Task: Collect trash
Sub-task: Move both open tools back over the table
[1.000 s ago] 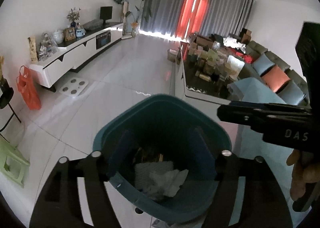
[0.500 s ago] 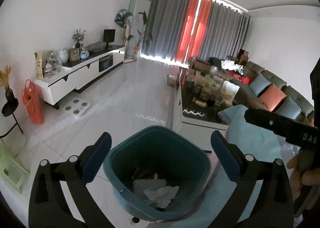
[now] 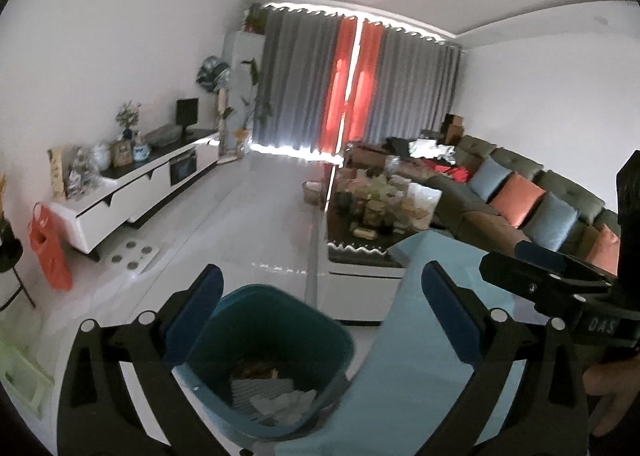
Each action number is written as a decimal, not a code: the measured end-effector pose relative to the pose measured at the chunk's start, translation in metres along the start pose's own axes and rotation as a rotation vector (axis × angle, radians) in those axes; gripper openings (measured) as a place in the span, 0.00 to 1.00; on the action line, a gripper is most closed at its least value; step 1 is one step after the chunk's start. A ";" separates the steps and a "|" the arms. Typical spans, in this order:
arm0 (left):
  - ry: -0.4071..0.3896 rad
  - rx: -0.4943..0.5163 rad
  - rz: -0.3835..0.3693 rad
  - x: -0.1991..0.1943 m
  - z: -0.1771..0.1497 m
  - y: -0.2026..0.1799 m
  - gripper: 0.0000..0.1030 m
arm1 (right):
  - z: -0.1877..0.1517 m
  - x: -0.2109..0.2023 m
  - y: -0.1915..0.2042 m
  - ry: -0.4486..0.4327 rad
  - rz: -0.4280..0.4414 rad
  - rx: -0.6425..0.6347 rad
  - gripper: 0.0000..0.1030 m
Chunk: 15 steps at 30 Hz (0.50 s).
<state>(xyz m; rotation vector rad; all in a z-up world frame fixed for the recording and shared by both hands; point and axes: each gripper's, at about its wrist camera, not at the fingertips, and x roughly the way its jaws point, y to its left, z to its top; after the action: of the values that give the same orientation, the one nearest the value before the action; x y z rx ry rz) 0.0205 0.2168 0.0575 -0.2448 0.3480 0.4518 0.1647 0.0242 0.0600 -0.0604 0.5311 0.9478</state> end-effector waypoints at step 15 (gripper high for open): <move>-0.047 0.101 -0.150 -0.031 0.001 -0.080 0.95 | -0.024 -0.094 -0.048 -0.148 -0.175 0.044 0.94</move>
<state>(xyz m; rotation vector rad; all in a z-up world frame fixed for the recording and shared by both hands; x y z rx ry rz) 0.0320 0.1355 0.0821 -0.1606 0.3034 0.2911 0.1488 -0.0818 0.0732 0.0032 0.4030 0.7625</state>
